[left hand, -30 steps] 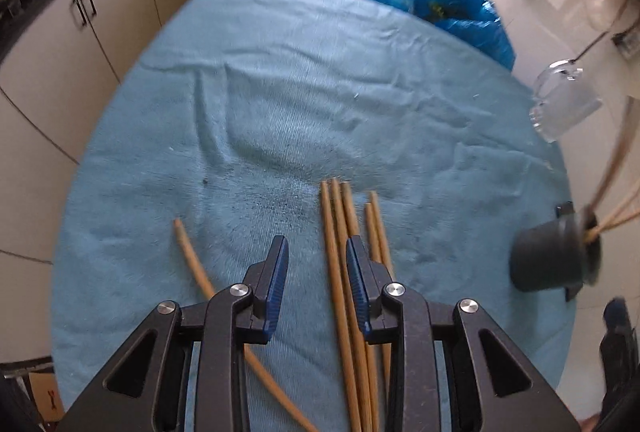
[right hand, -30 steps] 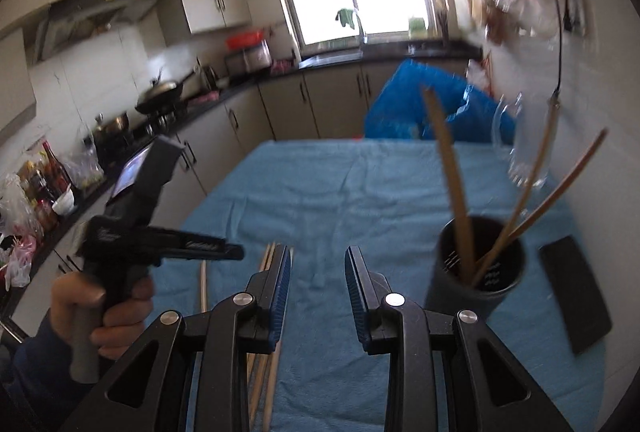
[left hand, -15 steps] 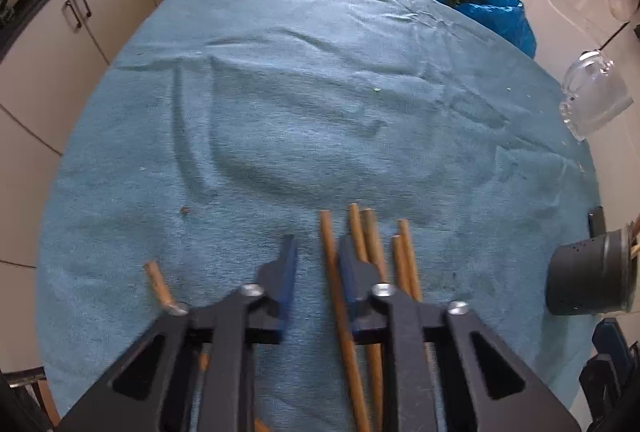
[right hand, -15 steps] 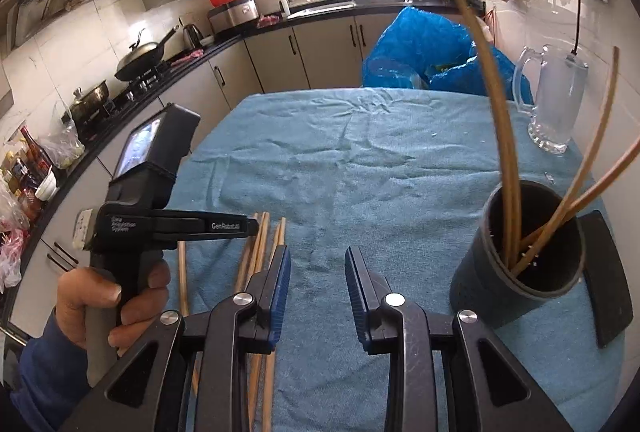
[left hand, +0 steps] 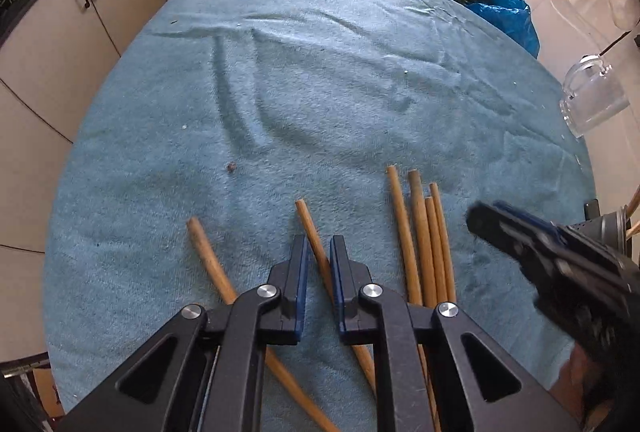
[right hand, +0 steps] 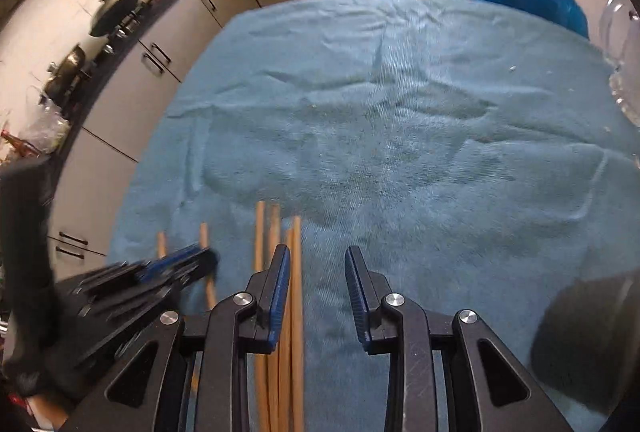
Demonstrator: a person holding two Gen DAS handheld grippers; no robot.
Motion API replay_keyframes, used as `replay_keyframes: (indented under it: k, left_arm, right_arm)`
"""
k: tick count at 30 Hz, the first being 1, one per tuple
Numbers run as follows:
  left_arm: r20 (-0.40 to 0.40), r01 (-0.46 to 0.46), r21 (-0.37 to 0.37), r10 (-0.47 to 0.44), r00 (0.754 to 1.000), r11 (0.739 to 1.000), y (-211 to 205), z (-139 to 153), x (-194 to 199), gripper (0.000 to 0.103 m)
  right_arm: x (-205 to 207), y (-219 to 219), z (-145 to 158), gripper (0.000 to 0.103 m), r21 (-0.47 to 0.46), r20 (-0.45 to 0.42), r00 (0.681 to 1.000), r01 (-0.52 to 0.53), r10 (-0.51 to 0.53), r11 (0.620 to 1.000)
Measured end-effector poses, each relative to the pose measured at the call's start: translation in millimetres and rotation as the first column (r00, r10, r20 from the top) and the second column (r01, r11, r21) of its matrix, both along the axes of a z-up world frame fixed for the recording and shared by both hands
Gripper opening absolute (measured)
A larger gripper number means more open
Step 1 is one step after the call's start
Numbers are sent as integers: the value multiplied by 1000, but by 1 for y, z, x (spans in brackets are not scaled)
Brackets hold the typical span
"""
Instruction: Organize utensils
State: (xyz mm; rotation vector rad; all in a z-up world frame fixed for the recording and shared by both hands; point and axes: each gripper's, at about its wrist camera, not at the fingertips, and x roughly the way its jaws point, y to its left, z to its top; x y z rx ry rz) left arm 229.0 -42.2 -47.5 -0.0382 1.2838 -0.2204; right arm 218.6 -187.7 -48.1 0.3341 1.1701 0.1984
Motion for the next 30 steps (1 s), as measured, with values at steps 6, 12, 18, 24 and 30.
replay_keyframes:
  k: [6, 12, 18, 24, 30]
  left_arm:
    - [-6, 0, -36, 0, 1000, 999, 6, -1, 1, 12]
    - [-4, 6, -42, -6, 1000, 999, 8, -1, 1, 12]
    - [0, 6, -19, -6, 1000, 1000, 4, -1, 1, 12]
    - [7, 9, 17, -10, 1000, 1000, -3, -1, 0, 12]
    - [28, 8, 38, -9, 1000, 999, -10, -1, 4, 8]
  right_arm:
    - [15, 13, -7, 31, -26, -14, 1000, -8, 8, 1000]
    - [27, 24, -9, 14, -86, -10, 1000, -13, 12, 996]
    - [25, 26, -10, 12, -135, -27, 999, -35, 32, 990]
    - [12, 14, -10, 12, -135, -52, 998, -52, 45, 989]
    - [16, 21, -10, 7, -177, -37, 998, -63, 57, 982]
